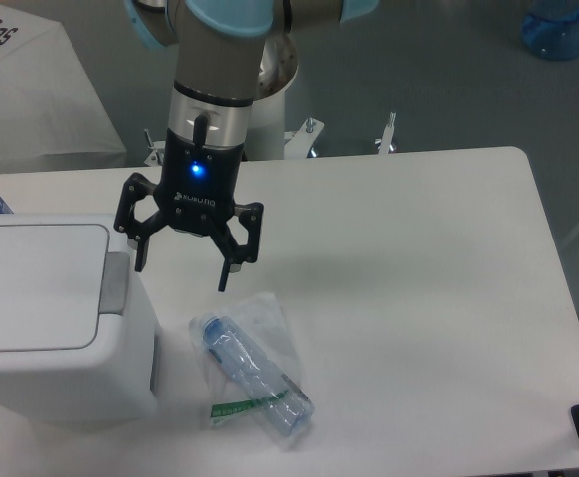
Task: Open the trash can
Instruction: 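Lower the gripper fingers onto the white trash can lid's edge, then press down on the lid edge so the lid swings open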
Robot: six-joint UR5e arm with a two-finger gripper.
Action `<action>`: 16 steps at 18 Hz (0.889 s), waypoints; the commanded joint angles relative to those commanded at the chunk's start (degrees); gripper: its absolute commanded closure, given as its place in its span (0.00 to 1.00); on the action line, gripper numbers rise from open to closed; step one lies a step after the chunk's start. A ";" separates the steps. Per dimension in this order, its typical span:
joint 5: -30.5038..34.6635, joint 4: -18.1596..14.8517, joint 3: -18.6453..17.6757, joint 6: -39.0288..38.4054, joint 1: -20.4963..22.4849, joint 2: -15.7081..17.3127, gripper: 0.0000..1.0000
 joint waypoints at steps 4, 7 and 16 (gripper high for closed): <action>0.00 0.17 0.26 -0.09 -0.53 -0.62 0.00; 0.00 0.70 0.18 -0.09 -0.80 -0.97 0.00; 0.26 0.70 0.09 0.00 -0.80 -1.50 0.00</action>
